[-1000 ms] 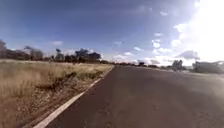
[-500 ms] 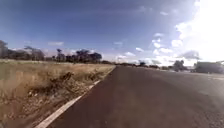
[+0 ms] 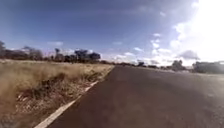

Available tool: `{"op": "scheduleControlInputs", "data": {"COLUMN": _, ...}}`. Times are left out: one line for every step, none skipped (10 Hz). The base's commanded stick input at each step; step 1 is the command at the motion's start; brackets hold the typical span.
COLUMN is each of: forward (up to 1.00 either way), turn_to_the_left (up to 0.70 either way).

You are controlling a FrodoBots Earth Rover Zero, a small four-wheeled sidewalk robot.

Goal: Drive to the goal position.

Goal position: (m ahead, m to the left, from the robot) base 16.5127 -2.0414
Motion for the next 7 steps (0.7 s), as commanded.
{"op": "scheduleControlInputs", "data": {"forward": 0.50, "turn_to_the_left": 0.00}}
{"op": "scheduleControlInputs", "data": {"forward": 0.50, "turn_to_the_left": 0.00}}
{"op": "scheduleControlInputs", "data": {"forward": 0.50, "turn_to_the_left": 0.00}}
{"op": "scheduleControlInputs", "data": {"forward": 0.50, "turn_to_the_left": 0.00}}
{"op": "scheduleControlInputs", "data": {"forward": 0.50, "turn_to_the_left": 0.00}}
{"op": "scheduleControlInputs", "data": {"forward": 0.50, "turn_to_the_left": 0.00}}
{"op": "scheduleControlInputs", "data": {"forward": 0.50, "turn_to_the_left": 0.00}}
